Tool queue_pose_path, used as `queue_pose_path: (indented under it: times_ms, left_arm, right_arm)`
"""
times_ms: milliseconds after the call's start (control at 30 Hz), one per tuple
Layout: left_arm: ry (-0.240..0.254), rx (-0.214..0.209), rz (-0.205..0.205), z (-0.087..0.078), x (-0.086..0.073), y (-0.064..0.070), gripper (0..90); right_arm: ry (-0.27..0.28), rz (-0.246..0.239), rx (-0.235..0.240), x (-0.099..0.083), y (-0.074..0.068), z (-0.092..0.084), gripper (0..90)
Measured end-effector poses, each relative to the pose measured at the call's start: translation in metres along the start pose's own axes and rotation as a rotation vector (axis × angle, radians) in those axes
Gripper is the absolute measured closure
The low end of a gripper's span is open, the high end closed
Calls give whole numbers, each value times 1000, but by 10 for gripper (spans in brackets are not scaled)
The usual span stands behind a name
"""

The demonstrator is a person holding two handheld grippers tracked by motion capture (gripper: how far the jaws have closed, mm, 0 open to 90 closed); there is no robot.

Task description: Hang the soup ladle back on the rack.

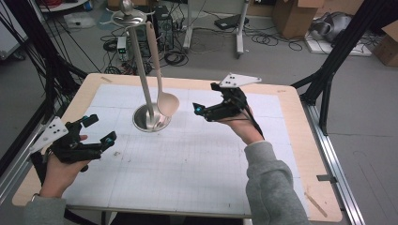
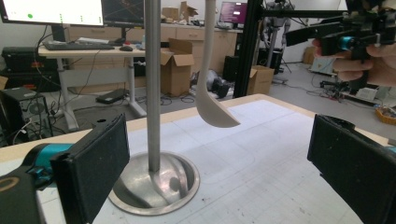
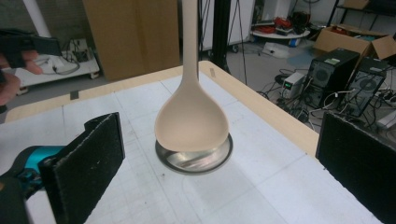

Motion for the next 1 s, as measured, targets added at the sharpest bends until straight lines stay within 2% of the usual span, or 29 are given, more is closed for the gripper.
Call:
queue_pose_path:
  times_ms: [133,167,367,467,733,1000]
  left_arm:
    - [1,-4,5,3,0,1,60]
    - [2,-6,4,5,1,1,60]
    - [27,11,8,10,2,-2,26]
    - [23,7,8,12,1,-1,25]
    - [11,-4,19,15,-1,2,25]
    - [1,-10,22,18,-2,3,25]
  right_arm:
    - [19,12,-7,-10,5,-13,0]
    - [20,23,-14,-17,8,-20,0]
    - [41,58,-47,-38,19,-39,0]
    - [49,76,-61,-49,24,-48,0]
    - [85,107,-84,-71,31,-73,0]
    - [104,118,-93,-91,33,-90,0]
Point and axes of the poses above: each handheld gripper's, and its own axes: z roughly forward along the jaws, x roughly out of its top, y roughly to its right, the point moved 7 cm from there along z, roughly forward along the jaws, and after that the axes turned 7 degrees about -y, right-handed, at the moved point
